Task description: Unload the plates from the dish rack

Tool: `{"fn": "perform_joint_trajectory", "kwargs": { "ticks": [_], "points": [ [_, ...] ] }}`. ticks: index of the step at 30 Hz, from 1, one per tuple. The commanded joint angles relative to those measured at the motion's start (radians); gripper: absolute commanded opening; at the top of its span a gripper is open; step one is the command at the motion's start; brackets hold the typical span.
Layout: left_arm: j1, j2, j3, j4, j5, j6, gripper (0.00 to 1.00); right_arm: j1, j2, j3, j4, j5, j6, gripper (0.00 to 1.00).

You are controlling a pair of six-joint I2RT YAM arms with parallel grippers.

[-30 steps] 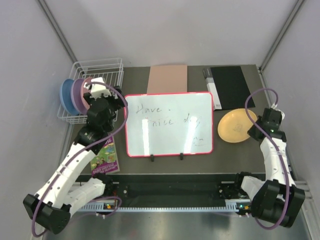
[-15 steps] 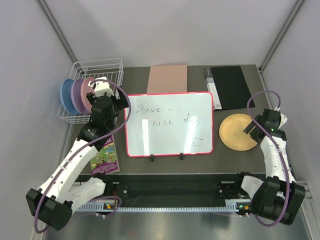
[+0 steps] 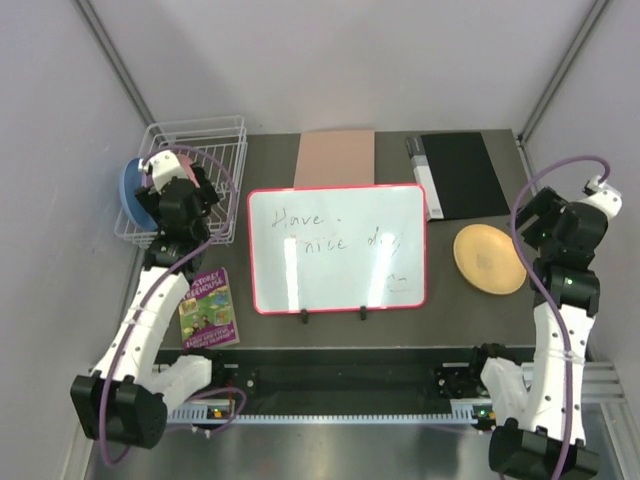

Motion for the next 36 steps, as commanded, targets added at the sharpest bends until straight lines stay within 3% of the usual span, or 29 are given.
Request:
{"fn": "perform_joint_trajectory", "kwargs": {
  "ticks": [1, 8, 14, 17, 18, 21, 24, 29, 32, 36],
  "points": [
    [0.048, 0.094, 0.037, 0.117, -0.068, 0.05, 0.92, -0.01, 0.036, 0.05, 0.056, -0.148, -0.038, 0.81],
    [0.167, 0.272, 0.033, 0.248, -0.091, 0.039, 0.89, -0.01, 0.162, 0.087, 0.099, -0.191, -0.083, 0.82],
    [0.192, 0.392, 0.042, 0.376, -0.13, 0.101, 0.87, -0.011, 0.271, 0.066, 0.179, -0.26, -0.063, 0.82],
    [0.2, 0.452, 0.066, 0.401, -0.117, 0.127, 0.76, -0.01, 0.319, 0.058, 0.206, -0.287, -0.052, 0.8],
    [0.2, 0.466, 0.076, 0.39, -0.119, 0.124, 0.65, -0.01, 0.328, 0.058, 0.211, -0.293, -0.052, 0.8],
    [0.2, 0.503, 0.086, 0.398, -0.122, 0.121, 0.54, -0.01, 0.359, 0.06, 0.223, -0.293, -0.052, 0.8],
    [0.2, 0.535, 0.094, 0.404, -0.145, 0.121, 0.37, -0.01, 0.377, 0.064, 0.225, -0.303, -0.052, 0.79],
    [0.203, 0.564, 0.085, 0.425, -0.169, 0.134, 0.38, -0.01, 0.38, 0.069, 0.228, -0.307, -0.052, 0.79],
    [0.203, 0.572, 0.08, 0.431, -0.172, 0.134, 0.43, -0.01, 0.382, 0.061, 0.228, -0.309, -0.054, 0.79],
    [0.203, 0.587, 0.073, 0.444, -0.16, 0.138, 0.25, -0.011, 0.389, 0.052, 0.232, -0.309, -0.055, 0.79]
  ]
}}
